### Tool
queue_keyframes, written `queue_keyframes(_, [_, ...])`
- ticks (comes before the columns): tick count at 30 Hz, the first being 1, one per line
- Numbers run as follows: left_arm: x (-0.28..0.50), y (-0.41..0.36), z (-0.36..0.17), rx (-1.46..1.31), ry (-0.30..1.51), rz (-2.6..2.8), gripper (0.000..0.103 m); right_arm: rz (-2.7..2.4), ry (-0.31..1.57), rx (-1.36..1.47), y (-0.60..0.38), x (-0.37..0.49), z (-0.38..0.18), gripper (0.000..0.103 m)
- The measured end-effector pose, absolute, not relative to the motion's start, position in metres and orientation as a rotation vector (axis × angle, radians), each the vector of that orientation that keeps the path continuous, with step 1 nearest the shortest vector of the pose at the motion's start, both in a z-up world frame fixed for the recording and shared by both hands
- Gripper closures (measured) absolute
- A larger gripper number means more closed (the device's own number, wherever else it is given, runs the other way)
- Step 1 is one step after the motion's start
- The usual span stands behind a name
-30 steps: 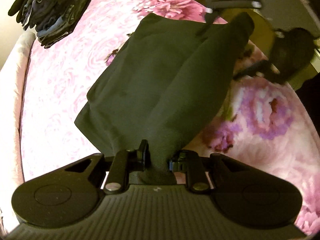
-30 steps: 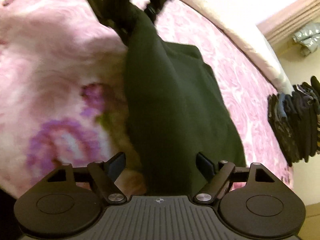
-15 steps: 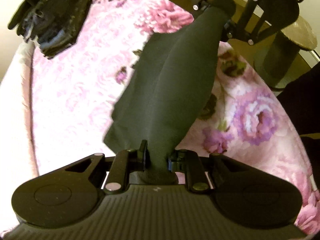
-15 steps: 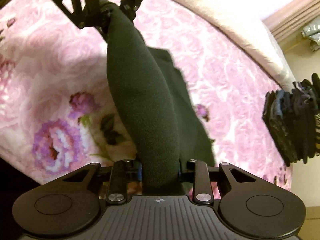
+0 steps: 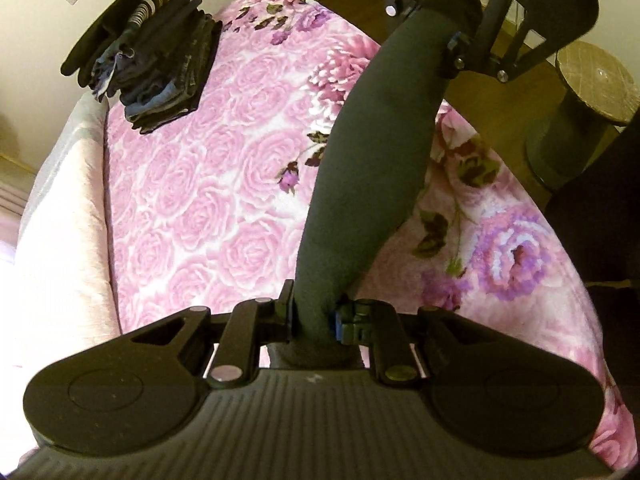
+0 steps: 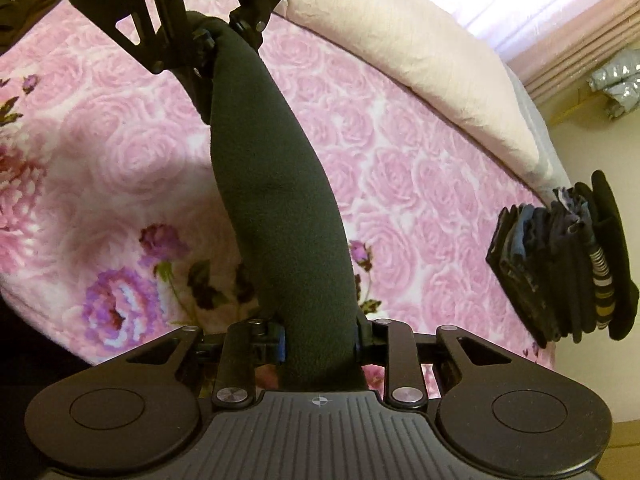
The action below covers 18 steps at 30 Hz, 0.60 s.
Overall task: Fold clothes
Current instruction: 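Lift the folded sweater with both grippers toward the stack of clothes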
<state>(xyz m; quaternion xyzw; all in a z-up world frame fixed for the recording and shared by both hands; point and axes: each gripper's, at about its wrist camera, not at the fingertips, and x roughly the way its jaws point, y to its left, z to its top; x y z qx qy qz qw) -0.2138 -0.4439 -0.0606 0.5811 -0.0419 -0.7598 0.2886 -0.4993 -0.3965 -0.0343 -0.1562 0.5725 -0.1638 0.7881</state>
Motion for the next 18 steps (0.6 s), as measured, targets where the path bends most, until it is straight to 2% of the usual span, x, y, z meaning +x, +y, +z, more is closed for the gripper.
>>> queue_keyframes(18, [-0.234, -0.446, -0.008, 1.432, -0.311, -2.043, 0.089, -0.45, 1.195, -0.398, -0.402, -0.521, 0.021, 0.077])
